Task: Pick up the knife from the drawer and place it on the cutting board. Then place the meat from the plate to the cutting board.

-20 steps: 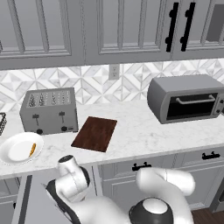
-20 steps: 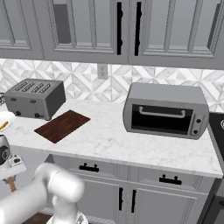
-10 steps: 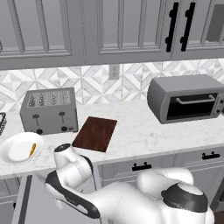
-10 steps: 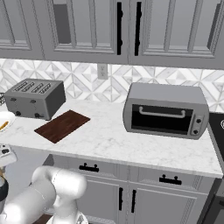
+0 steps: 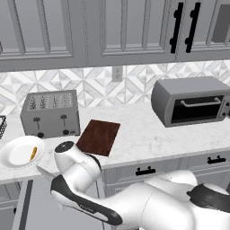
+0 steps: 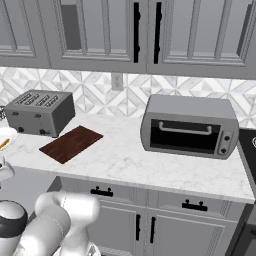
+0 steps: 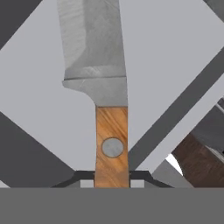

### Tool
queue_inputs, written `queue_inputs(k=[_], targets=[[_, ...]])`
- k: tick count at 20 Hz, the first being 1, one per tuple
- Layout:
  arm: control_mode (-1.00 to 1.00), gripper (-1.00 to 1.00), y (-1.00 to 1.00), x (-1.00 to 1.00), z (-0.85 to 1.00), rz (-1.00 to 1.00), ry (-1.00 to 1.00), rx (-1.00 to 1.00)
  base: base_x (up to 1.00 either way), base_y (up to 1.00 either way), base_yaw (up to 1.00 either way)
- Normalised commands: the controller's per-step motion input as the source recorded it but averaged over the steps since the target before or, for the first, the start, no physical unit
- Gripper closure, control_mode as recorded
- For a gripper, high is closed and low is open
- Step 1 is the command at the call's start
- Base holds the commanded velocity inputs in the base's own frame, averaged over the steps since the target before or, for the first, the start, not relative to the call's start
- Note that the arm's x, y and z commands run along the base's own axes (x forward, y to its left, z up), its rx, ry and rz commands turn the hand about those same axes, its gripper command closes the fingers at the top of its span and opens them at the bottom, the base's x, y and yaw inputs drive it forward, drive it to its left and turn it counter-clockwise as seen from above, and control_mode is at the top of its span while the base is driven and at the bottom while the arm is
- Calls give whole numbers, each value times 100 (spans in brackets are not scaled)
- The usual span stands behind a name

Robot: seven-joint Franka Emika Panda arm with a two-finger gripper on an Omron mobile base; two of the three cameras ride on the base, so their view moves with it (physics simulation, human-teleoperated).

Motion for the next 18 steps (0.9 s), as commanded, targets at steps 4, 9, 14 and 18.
queue_inputs(k=[4, 9, 14, 18], targets=[[-100, 100, -14, 6, 59, -18, -4, 5, 0, 0, 0], [-100, 100, -35, 26, 57, -24, 2, 11, 0, 0, 0], [-100, 100, -52, 55, 25, -27, 3, 13, 0, 0, 0], [-100, 100, -58, 50, 0, -27, 0, 12, 0, 0, 0]])
